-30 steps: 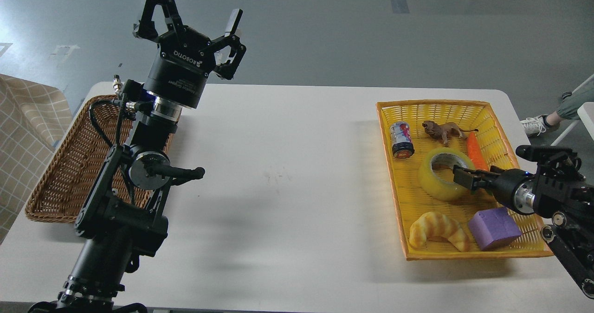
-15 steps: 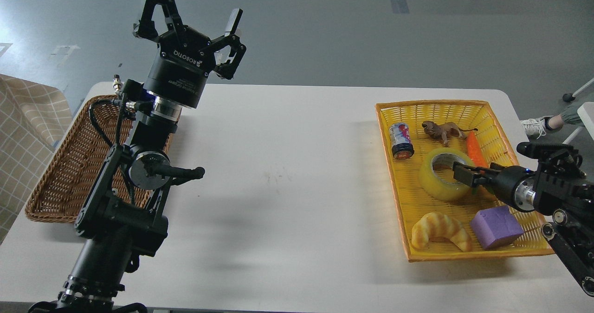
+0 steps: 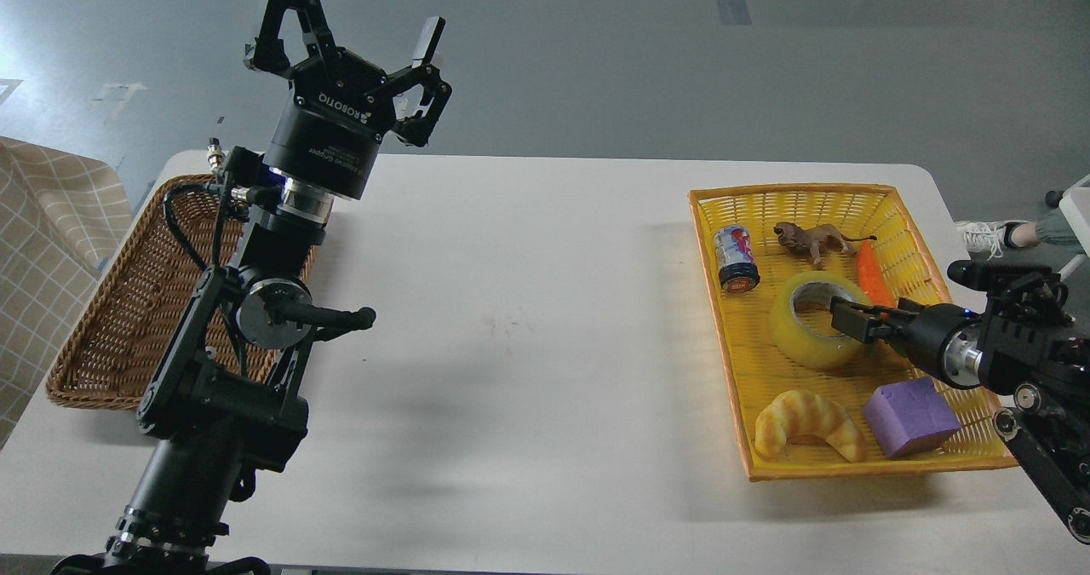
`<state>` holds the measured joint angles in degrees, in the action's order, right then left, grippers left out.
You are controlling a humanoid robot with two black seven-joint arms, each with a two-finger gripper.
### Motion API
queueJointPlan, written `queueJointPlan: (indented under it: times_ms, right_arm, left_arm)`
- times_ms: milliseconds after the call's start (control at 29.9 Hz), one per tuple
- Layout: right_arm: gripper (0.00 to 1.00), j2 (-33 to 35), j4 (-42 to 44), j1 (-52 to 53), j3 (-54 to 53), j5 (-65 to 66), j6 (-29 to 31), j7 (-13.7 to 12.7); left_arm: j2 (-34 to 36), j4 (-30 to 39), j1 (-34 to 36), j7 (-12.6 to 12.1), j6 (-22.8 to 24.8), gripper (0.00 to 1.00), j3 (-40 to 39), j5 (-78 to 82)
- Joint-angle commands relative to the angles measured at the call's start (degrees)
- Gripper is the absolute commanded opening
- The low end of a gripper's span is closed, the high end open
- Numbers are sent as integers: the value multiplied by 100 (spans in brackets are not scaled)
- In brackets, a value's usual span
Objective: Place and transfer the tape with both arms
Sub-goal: 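Reach the right gripper into the tape roll's hole in the tray, then close the right gripper on the tape roll's rim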
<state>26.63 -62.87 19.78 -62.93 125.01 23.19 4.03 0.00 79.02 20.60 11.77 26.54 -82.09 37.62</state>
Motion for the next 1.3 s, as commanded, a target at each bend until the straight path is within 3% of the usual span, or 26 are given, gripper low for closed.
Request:
queueJointPlan:
  times_ms: [0, 668, 969, 1270]
  right_arm:
    - [95, 26, -6, -9, 8, -1, 11, 1]
    - [94, 114, -41, 299, 44, -1, 63, 124]
    - [71, 158, 12, 430, 245, -1, 81, 133]
    - [70, 149, 12, 448, 448, -1, 81, 142]
  left_arm:
    - [0, 0, -3, 0, -35, 98, 0, 0]
    - [0, 0, -3, 0, -52, 98, 9, 9]
    - [0, 0, -3, 0, -52, 98, 0, 0]
    - [0, 0, -3, 0, -52, 98, 0, 0]
